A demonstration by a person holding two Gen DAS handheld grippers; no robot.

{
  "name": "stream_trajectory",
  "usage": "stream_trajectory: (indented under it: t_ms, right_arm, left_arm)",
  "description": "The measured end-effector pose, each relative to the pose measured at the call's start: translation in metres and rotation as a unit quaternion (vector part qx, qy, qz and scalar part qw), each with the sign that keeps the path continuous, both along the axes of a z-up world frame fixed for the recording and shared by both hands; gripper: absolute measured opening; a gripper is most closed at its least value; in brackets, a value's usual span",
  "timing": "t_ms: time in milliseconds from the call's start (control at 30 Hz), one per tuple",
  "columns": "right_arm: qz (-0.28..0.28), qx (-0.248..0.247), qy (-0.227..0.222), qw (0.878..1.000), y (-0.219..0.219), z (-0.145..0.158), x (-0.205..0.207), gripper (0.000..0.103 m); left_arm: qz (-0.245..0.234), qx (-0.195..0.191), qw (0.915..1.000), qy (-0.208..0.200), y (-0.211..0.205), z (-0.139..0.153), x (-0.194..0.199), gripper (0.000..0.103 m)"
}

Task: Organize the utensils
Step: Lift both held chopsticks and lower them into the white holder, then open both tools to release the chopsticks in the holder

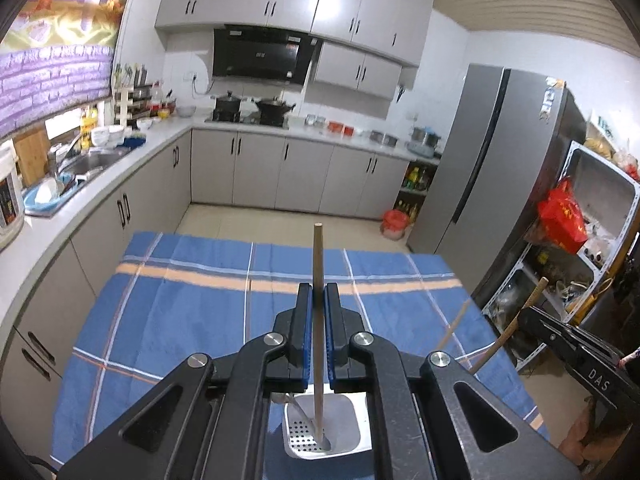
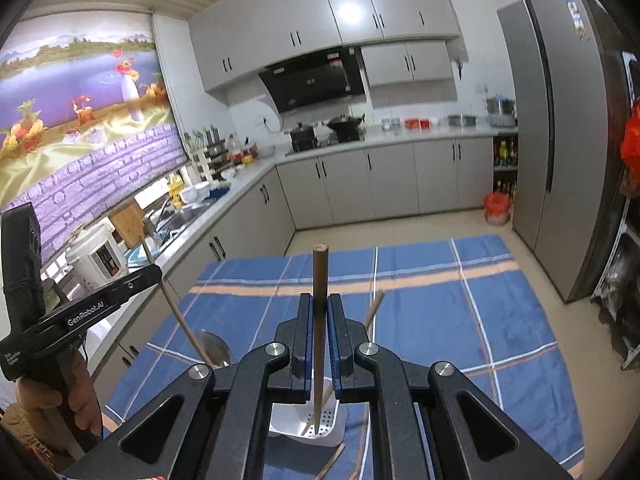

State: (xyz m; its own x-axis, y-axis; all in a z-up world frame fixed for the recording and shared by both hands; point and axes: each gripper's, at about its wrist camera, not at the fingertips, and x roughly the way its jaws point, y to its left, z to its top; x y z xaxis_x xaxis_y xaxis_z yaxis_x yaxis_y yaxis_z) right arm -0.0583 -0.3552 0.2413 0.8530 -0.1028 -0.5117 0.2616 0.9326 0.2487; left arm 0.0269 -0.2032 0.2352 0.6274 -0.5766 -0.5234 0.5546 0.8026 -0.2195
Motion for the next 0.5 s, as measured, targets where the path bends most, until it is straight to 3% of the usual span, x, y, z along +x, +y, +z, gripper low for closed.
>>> stream_trajectory:
  t_ms: [300, 367, 433, 500]
  right_arm:
    - [-0.003, 0.040, 0.037, 0.998, -0.015, -0.040, 0.010, 0.008]
    - [-0.009, 0.043, 0.040, 0.998, -0.016, -0.042, 0.009, 0.012]
    - [-0.014, 0.045, 0.043, 0.998, -0.018, -0.043, 0.007, 0.026]
    - [-0.018, 0.046, 0.041, 0.998, -0.020, -0.042, 0.002, 0.032]
  left_arm:
    - [0.008, 0.008, 0.9991, 0.041, 0.001, -0.026, 0.009, 0.005]
    - [0.008, 0.004, 0.9990, 0.043, 0.004, -0.025, 0.006, 0.007]
    - [0.011, 0.000, 0.9990, 0.043, 0.007, -0.022, 0.004, 0.010]
    - [0.012, -0.004, 0.9990, 0.042, 0.011, -0.019, 0.000, 0.015]
